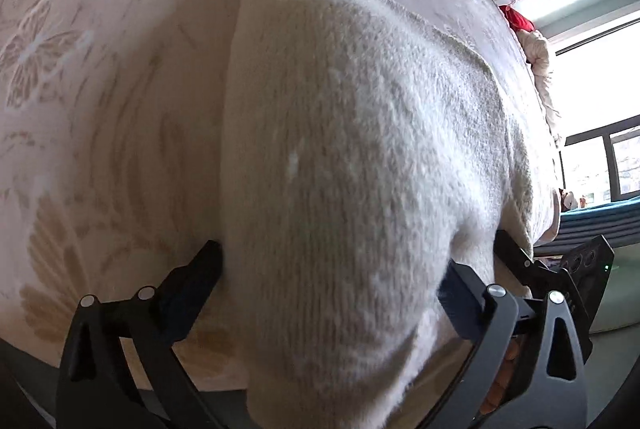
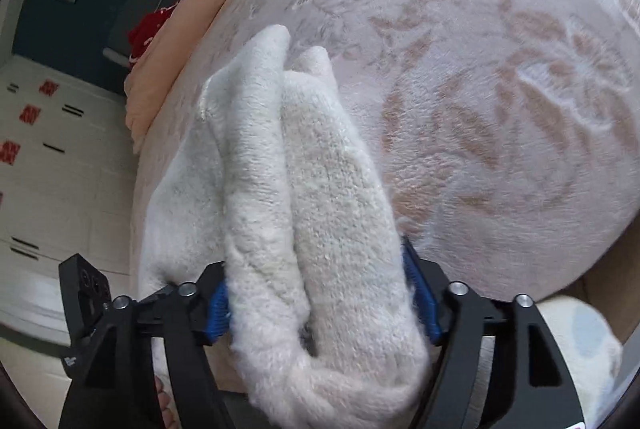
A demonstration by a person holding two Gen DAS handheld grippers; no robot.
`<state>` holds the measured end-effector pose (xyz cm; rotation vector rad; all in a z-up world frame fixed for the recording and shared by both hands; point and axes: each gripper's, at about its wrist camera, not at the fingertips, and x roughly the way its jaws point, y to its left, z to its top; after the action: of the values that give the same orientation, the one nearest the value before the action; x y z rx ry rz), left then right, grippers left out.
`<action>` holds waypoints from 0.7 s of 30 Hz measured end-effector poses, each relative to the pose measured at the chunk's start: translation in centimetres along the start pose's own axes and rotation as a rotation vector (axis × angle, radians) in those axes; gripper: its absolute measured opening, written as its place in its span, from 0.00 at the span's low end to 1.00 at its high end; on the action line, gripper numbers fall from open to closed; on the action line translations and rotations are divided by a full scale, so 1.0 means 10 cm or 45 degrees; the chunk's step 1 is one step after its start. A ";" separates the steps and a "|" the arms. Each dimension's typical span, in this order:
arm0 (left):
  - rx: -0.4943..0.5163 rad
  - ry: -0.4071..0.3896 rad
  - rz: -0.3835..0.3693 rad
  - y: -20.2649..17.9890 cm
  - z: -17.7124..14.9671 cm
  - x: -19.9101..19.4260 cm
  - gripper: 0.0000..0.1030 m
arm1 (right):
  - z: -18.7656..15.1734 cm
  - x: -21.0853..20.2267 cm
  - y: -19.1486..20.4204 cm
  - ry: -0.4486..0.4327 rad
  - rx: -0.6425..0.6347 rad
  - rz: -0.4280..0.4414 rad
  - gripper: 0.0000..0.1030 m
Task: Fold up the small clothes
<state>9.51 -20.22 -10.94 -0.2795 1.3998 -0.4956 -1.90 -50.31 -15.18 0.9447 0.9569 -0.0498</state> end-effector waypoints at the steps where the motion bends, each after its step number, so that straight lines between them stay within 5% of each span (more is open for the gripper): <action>1: 0.004 0.011 0.003 -0.02 0.02 0.02 0.94 | 0.03 0.03 0.00 0.001 0.004 0.009 0.69; 3: 0.047 0.022 -0.011 -0.12 0.04 0.00 0.71 | 0.07 0.09 0.01 0.001 0.011 0.029 0.44; 6: 0.176 -0.030 0.078 -0.38 0.04 -0.21 0.53 | 0.12 -0.03 0.21 -0.039 -0.028 0.048 0.36; 14: 0.380 -0.216 0.091 -0.93 -0.02 -1.03 0.51 | 0.10 -0.85 1.01 -0.276 -0.276 0.080 0.35; 21: 0.532 -0.485 0.051 -1.32 -0.12 -1.99 0.51 | 0.01 -1.69 1.53 -0.506 -0.421 0.185 0.35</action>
<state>4.30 -21.82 12.30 -0.0031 0.9043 -0.6501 -5.53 -46.89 7.05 0.6620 0.5074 0.0417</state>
